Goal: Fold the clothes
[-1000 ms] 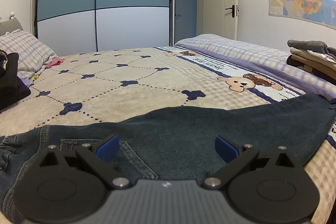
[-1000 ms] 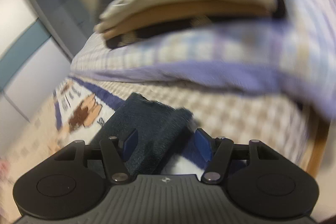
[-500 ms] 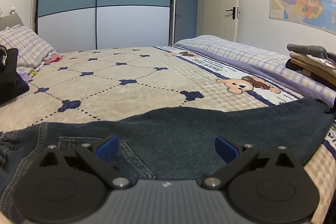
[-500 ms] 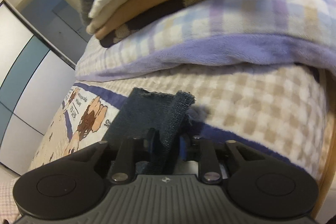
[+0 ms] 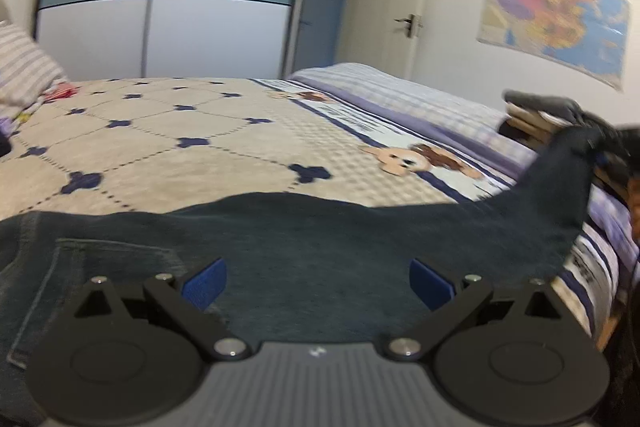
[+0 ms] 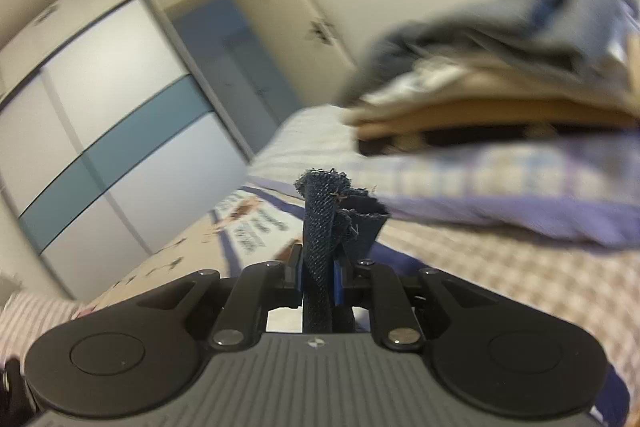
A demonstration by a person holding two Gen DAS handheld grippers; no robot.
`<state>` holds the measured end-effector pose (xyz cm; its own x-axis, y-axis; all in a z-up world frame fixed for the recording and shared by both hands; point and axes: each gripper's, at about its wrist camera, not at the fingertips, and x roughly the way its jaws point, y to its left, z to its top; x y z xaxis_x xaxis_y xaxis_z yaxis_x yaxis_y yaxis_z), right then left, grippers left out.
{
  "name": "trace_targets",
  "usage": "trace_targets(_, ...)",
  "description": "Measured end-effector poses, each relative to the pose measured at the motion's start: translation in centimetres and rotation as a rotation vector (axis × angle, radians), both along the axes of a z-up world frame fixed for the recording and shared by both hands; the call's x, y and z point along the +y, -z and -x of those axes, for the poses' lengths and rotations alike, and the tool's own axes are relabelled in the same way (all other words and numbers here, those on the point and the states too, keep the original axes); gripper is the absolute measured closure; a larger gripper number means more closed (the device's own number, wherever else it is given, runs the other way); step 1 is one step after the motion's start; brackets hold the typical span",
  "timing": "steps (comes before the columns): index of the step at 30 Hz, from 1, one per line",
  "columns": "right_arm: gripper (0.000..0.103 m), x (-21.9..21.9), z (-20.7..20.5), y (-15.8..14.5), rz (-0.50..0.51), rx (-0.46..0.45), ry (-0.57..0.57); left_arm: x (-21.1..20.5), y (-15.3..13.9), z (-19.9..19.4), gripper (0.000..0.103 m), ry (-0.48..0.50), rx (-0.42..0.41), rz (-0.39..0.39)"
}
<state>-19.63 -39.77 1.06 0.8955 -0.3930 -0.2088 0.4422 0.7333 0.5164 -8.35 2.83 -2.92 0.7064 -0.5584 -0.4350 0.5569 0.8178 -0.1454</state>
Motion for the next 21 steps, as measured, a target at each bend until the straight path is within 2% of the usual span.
trace_targets(5,0.088,2.7,-1.0,-1.4,0.134,-0.018,-0.105,-0.4,0.0,-0.4,0.004,0.035,0.065,0.031)
trace_targets(9,0.088,4.7,-1.8,-2.0,0.220,-0.028,-0.191,-0.1,-0.1,-0.9,0.004,0.046,0.124,0.103)
trace_targets(17,0.088,11.0,-3.9,-2.9,0.458,-0.011,-0.376,0.4,-0.2,-1.8,0.004,0.064,0.219,0.239)
trace_targets(21,0.088,13.8,-4.8,-2.4,0.522,0.015,-0.467,0.7,-0.1,-2.2,0.004,0.060,0.259,0.294)
